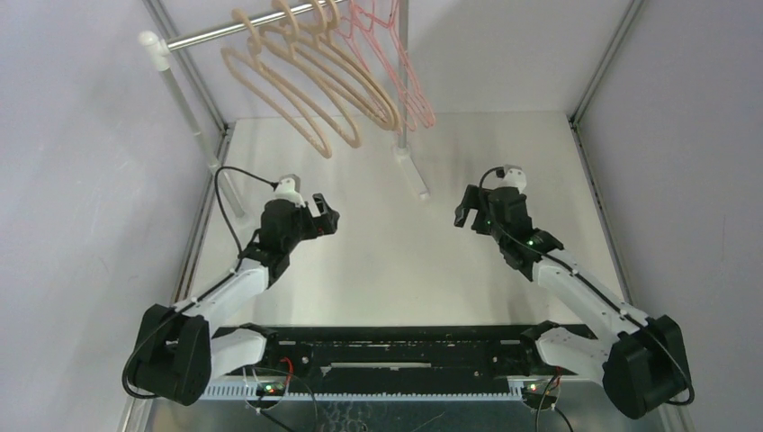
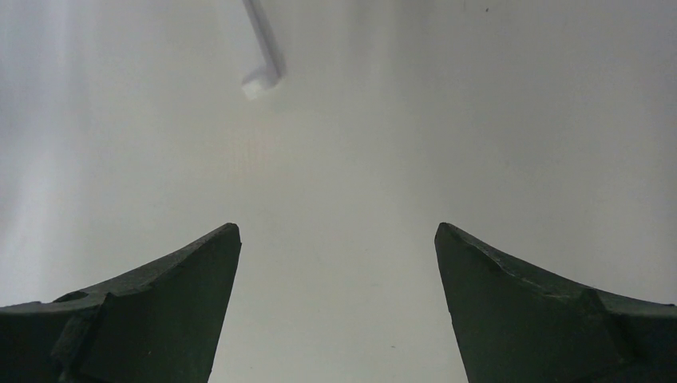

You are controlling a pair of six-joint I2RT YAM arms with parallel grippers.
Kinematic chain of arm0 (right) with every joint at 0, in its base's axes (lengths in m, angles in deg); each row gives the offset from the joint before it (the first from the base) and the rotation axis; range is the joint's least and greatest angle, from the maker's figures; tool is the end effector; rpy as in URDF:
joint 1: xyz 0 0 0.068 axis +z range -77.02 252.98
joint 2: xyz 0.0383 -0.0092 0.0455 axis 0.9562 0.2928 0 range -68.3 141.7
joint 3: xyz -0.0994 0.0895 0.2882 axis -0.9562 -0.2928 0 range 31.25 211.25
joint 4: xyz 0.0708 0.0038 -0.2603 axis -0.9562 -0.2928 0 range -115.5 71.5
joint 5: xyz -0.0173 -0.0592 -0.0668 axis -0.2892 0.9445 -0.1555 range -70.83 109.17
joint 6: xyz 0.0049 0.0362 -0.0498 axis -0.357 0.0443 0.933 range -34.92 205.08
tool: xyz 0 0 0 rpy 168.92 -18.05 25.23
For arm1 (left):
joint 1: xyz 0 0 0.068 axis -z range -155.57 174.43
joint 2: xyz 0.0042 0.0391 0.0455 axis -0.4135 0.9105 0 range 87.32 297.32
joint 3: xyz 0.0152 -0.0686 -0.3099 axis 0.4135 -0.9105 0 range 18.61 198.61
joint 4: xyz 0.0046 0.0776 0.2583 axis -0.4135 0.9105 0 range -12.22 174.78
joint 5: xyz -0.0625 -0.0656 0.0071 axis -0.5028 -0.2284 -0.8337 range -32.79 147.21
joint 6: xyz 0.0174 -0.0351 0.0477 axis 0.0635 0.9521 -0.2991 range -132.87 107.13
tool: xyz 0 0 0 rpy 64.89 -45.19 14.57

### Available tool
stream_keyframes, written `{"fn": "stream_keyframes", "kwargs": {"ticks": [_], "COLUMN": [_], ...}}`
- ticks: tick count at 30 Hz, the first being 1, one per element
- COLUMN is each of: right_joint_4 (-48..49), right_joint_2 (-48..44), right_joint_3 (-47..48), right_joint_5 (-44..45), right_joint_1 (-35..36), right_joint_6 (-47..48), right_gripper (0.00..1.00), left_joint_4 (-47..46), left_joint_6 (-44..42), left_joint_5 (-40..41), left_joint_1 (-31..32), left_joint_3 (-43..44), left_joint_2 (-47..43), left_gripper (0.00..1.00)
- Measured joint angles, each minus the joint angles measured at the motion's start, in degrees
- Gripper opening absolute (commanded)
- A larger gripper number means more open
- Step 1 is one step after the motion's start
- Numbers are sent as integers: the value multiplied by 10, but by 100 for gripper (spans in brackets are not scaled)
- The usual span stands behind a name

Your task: Organize the hangers

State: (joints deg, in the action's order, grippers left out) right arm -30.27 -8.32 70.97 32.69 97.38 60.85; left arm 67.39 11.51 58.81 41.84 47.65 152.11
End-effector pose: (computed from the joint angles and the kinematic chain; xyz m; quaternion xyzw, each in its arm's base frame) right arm 0.2093 0.0830 0.2872 0.0557 0.8688 0.1043 0.4809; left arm 0.2273 -0.0699 0.2429 -0.0587 0.8430 -0.1796 0.5036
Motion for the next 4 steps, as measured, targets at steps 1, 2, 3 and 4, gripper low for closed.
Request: {"fn": "stream_keyframes", "kwargs": {"ticks": [1, 2, 3, 4], "right_joint_4": [3, 6, 9, 11], "right_joint_2": [11, 19, 25, 30], "right_joint_3": [-1, -3, -5, -6], "right_joint_5": [5, 10, 16, 22], "right_joint_1": [5, 10, 17, 23], "right_joint_6": [0, 2, 3, 5], "right_gripper": [100, 100, 100, 100], "left_joint_4": [-2, -3, -7, -11], "left_joint_6": [-2, -5, -6, -9], "left_joint_5": [3, 3, 4, 3], "left_joint_1": [0, 0, 0, 0], "left_joint_3": [-2, -2, -2, -2], "left_joint_2": [3, 5, 7, 8], "left_gripper": [100, 100, 99, 99]}}
